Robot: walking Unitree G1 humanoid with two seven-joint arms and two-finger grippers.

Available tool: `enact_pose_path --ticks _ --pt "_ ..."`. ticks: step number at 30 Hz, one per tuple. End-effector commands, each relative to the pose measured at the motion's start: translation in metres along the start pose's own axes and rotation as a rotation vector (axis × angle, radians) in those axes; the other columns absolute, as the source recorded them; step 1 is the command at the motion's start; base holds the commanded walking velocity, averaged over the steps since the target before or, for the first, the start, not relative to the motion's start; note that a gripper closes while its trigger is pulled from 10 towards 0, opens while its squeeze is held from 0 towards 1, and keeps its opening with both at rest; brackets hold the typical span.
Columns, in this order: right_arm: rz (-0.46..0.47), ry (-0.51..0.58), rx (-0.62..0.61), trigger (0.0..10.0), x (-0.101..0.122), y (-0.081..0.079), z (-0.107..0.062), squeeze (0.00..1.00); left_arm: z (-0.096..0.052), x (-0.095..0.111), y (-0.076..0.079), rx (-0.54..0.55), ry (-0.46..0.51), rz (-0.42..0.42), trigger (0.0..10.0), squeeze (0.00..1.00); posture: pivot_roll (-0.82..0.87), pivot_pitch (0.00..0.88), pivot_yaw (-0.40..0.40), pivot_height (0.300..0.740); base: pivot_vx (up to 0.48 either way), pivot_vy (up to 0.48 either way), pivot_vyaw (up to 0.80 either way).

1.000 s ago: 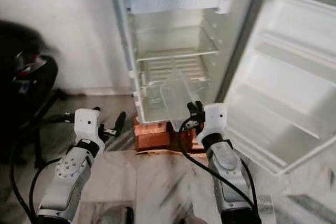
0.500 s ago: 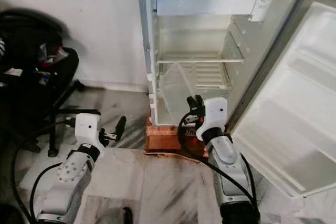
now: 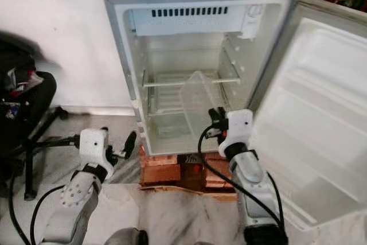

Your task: Restocking fridge

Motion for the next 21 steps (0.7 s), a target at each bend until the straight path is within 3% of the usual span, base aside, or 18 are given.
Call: enact_pose_path --ticks 1,11,21 --pt "0.007 0.009 0.017 10.0 0.0029 -0.0053 0.0023 0.0 -0.0016 0.0003 -0.0046 0.013 -0.004 0.004 10.0 0.0 0.14 0.131 -0.036 0.74 0.0 0.42 0.0" --pt "0.003 0.009 0.016 10.0 0.0031 -0.0046 0.0025 0.0 -0.0016 0.0016 -0.0044 0.016 0.003 0.013 10.0 0.0 0.14 0.13 -0.039 0.74 0.0 0.439 0.0" --pt "-0.003 0.01 0.002 10.0 0.0036 -0.0016 0.0023 0.0 -0.0014 0.0057 -0.0023 0.002 0.022 0.015 10.0 0.0 0.14 0.133 -0.038 0.74 0.052 0.0 0.0"
Point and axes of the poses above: a point about 5 cm out from each wrist's last joint towards the gripper, its own z axis pointing out of the wrist towards the gripper, its own x axis along the axis of the wrist's last joint, y = z × x, the point moved 6 cm from there along z, pointing out of the wrist towards the gripper, and after that the axes turned 10 degrees about -z, right-handed, at the moved point
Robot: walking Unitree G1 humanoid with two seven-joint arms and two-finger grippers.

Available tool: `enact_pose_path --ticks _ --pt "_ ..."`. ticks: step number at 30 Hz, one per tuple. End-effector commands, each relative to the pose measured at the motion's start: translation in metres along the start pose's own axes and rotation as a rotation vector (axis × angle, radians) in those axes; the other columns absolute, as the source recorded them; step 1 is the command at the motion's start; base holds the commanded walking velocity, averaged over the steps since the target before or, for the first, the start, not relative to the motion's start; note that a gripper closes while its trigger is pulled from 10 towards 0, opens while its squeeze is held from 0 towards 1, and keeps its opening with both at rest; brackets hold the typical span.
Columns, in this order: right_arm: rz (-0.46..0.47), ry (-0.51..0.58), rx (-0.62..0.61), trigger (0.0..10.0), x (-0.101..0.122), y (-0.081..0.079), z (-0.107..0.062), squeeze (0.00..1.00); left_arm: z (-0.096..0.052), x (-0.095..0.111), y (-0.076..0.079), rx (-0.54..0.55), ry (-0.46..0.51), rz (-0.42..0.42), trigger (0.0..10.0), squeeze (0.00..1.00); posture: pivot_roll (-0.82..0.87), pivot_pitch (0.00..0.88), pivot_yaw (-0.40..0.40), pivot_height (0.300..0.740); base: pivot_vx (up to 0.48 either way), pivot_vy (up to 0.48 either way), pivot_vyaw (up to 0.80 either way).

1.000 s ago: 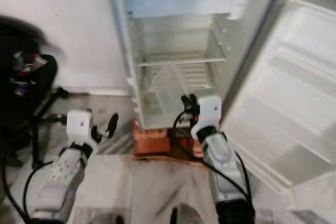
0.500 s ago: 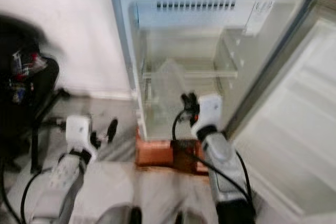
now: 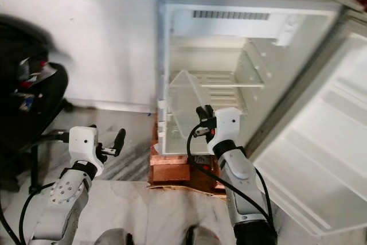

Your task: Restocking fridge

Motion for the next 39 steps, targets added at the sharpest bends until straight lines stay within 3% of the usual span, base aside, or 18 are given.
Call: enact_pose_path --ticks 1,8,12,16,21,27,33,39 --pt "-0.01 -0.008 -0.032 10.0 -0.002 0.011 -0.004 0.0 0.001 0.005 0.008 -0.024 0.02 -0.005 10.0 0.0 0.14 0.134 -0.037 0.74 0.0 0.0 0.0" --pt "-0.005 -0.012 -0.084 10.0 -0.004 0.022 -0.013 0.0 -0.005 0.009 -0.001 0.005 0.036 -0.012 10.0 0.0 0.14 0.131 -0.039 0.74 0.0 0.0 0.0" --pt "0.021 -0.041 -0.133 10.0 -0.014 0.029 -0.022 0.0 -0.012 0.006 -0.019 0.089 0.039 -0.003 10.0 0.0 0.13 0.117 -0.014 0.74 0.0 0.0 0.0" --pt "0.036 -0.04 -0.17 10.0 -0.017 0.031 -0.025 0.0 -0.013 -0.002 -0.009 0.029 0.0 -0.011 10.0 0.0 0.12 0.097 0.035 0.74 0.0 0.0 0.0" --pt "0.05 -0.031 -0.173 10.0 -0.016 0.022 -0.022 0.0 0.0 0.005 0.006 -0.037 0.007 0.021 10.0 0.0 0.11 0.097 0.049 0.74 0.0 0.0 0.0" --pt "0.046 -0.039 -0.143 10.0 -0.017 0.018 -0.022 0.0 0.002 0.007 0.001 -0.013 0.011 0.011 10.0 0.0 0.12 0.104 0.03 0.74 0.0 0.0 0.0" --pt "0.038 -0.042 -0.132 10.0 -0.015 0.024 -0.013 0.0 -0.004 0.0 0.003 -0.011 -0.001 -0.001 10.0 0.0 0.13 0.102 0.0 0.74 0.0 0.0 -0.09" --pt "0.029 -0.037 -0.1 10.0 -0.013 0.019 -0.01 0.0 -0.009 -0.004 0.005 -0.009 -0.015 -0.015 10.0 0.0 0.14 0.114 -0.012 0.74 0.0 0.0 -0.41"
Point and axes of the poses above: a point about 5 cm out from each wrist's last joint towards the gripper, its own z axis pointing out of the wrist towards the gripper, its own x axis along the axis of the wrist's last joint, y = z × x, the point moved 6 cm from there along z, pointing out of the wrist towards the gripper, and after that the axes turned 10 degrees about -z, right-handed, at the moved point
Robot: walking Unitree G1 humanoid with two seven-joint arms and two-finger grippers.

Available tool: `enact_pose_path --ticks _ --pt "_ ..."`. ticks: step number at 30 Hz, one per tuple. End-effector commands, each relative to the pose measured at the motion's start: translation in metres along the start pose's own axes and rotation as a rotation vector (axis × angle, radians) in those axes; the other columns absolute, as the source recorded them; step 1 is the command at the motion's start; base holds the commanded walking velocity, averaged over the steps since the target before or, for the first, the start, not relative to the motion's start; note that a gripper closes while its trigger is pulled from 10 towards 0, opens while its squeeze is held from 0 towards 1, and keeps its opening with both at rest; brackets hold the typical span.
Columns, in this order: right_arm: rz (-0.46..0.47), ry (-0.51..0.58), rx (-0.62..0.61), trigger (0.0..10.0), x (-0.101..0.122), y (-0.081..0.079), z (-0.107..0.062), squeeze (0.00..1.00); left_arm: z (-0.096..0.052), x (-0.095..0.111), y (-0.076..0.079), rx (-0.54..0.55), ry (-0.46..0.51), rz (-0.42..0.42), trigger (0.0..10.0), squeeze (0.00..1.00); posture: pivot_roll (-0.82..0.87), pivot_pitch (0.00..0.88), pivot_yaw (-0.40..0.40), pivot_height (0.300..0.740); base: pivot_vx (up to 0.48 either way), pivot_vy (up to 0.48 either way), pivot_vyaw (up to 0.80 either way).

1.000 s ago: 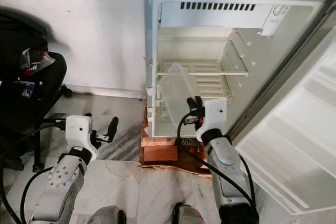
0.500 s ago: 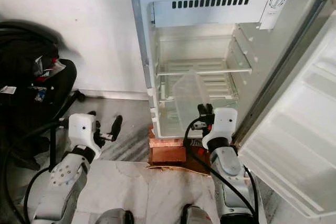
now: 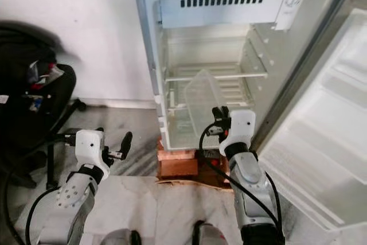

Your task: Restocking fridge

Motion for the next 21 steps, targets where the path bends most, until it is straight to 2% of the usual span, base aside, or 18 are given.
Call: enact_pose_path --ticks 1,3,13,21 --pt "0.0 -0.004 0.015 10.0 -0.0007 -0.0022 -0.0001 0.0 -0.0041 -0.0016 -0.0001 0.002 -0.009 -0.002 10.0 0.0 0.14 0.114 -0.012 0.74 0.0 0.0 0.0" --pt "-0.001 -0.005 0.014 10.0 -0.0012 -0.0021 0.0 0.0 -0.0049 -0.0029 -0.0005 0.003 -0.014 -0.009 10.0 0.0 0.14 0.114 -0.012 0.74 0.0 0.0 0.0" --pt "0.003 -0.012 0.029 10.0 -0.0039 -0.0054 -0.0009 0.0 -0.0097 -0.0039 -0.0061 0.028 -0.016 -0.02 10.0 0.0 0.15 0.117 -0.018 0.74 0.0 0.287 0.0" --pt "0.0 -0.006 0.03 10.0 -0.001 -0.0047 0.0021 0.0 -0.0083 -0.0039 -0.0065 0.026 -0.015 -0.025 10.0 0.0 0.15 0.12 -0.023 0.74 0.301 0.327 0.0"
Point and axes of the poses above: a point about 5 cm out from each wrist's last joint towards the gripper, its own z axis pointing out of the wrist towards the gripper, its own x axis along the axis of the wrist's last joint, y = z × x, the point moved 6 cm from there along z, pointing out of the wrist towards the gripper, and after that the axes turned 10 degrees about -z, right-handed, at the moved point
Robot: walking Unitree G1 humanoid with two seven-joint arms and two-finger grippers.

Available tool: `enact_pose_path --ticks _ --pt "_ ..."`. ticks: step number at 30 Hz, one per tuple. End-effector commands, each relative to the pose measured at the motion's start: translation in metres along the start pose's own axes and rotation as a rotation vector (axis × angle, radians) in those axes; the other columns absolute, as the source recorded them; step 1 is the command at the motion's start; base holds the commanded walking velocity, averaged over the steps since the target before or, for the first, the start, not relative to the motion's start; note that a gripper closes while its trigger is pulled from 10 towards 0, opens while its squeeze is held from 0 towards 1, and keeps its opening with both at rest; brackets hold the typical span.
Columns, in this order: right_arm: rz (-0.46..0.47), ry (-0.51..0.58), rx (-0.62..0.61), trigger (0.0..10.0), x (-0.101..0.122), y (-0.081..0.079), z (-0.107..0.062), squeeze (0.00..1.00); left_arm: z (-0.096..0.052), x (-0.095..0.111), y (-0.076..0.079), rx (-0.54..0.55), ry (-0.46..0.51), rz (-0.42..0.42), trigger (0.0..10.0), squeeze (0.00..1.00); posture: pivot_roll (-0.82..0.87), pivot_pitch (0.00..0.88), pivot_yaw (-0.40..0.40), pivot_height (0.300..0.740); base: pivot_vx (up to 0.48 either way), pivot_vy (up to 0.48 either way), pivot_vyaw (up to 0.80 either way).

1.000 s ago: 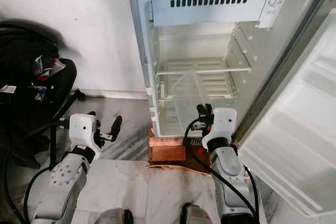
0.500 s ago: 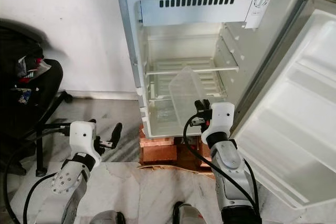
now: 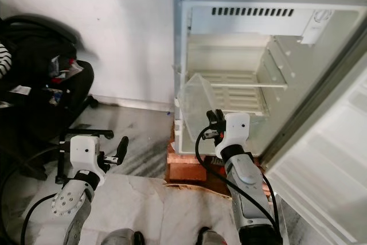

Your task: Restocking fridge

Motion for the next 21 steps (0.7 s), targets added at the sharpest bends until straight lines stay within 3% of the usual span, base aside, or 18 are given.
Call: enact_pose_path --ticks 1,4,13,21 --pt "-0.001 -0.002 -0.009 10.0 0.0 0.004 0.001 0.0 0.001 0.001 0.0 0.0 0.0 -0.003 10.0 0.0 0.15 0.12 -0.023 0.74 0.315 0.326 0.0" --pt "-0.002 0.0 -0.01 10.0 0.001 0.005 0.001 0.0 0.001 0.0 0.0 0.003 -0.004 -0.004 10.0 0.0 0.15 0.122 -0.024 0.74 0.091 0.283 0.0" --pt "-0.009 -0.013 -0.017 10.0 -0.003 0.009 -0.005 0.0 0.003 0.001 0.003 -0.008 -0.001 0.005 10.0 0.0 0.14 0.121 -0.025 0.74 0.0 0.0 0.0" --pt "-0.031 -0.108 -0.04 10.0 -0.03 0.026 -0.041 0.0 0.003 0.002 0.005 -0.012 0.007 -0.004 10.0 0.0 0.14 0.124 -0.032 0.74 0.0 0.0 0.0"
Point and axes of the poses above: a point about 5 cm out from each wrist's last joint towards the gripper, its own z axis pointing out of the wrist towards the gripper, its own x axis along the axis of the wrist's last joint, y = z × x, the point moved 6 cm from there along z, pointing out of the wrist towards the gripper, and after that the axes turned 10 degrees about -z, right-handed, at the moved point
